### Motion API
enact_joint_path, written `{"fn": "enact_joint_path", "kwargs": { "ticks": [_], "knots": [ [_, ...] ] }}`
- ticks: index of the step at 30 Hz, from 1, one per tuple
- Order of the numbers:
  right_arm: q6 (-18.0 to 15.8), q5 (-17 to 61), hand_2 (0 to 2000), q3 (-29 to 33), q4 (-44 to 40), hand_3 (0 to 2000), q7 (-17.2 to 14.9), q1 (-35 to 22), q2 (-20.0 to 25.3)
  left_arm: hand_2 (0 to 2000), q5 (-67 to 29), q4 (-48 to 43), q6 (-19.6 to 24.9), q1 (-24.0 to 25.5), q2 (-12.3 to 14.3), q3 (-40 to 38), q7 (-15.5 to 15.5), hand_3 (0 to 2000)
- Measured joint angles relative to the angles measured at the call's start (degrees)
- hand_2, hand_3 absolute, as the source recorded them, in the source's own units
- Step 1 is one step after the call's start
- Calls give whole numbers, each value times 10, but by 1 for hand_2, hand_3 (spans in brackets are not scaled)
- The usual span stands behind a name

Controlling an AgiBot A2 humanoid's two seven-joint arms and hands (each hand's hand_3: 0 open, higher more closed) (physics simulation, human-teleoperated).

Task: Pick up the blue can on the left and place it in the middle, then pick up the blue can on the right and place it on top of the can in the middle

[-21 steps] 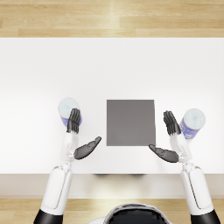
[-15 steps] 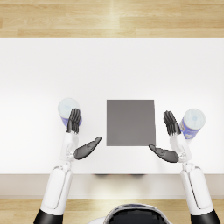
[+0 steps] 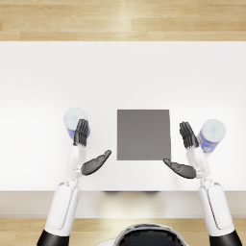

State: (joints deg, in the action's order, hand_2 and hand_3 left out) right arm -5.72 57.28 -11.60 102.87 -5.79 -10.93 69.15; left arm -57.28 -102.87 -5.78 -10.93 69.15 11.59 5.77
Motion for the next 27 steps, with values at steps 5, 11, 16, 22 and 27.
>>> {"fn": "enact_joint_path", "kwargs": {
  "ticks": [5,11,16,22,27],
  "knots": [
    [36,0,0,-4,1,0,37,-2,7,0,0,1,36,1,5,-1,-36,0],
    [54,127,0,62,19,0,55,-23,23,0,-102,14,55,-36,24,-72,-55,0],
    [57,248,0,133,9,0,57,-37,28,0,-210,56,57,-71,33,-121,-57,0],
    [57,288,0,184,-9,0,58,-18,34,0,-239,144,58,-92,41,-127,-58,0],
    [57,293,0,184,-53,0,58,-7,39,0,-242,224,58,-104,49,-121,-58,0]
  ]
}}
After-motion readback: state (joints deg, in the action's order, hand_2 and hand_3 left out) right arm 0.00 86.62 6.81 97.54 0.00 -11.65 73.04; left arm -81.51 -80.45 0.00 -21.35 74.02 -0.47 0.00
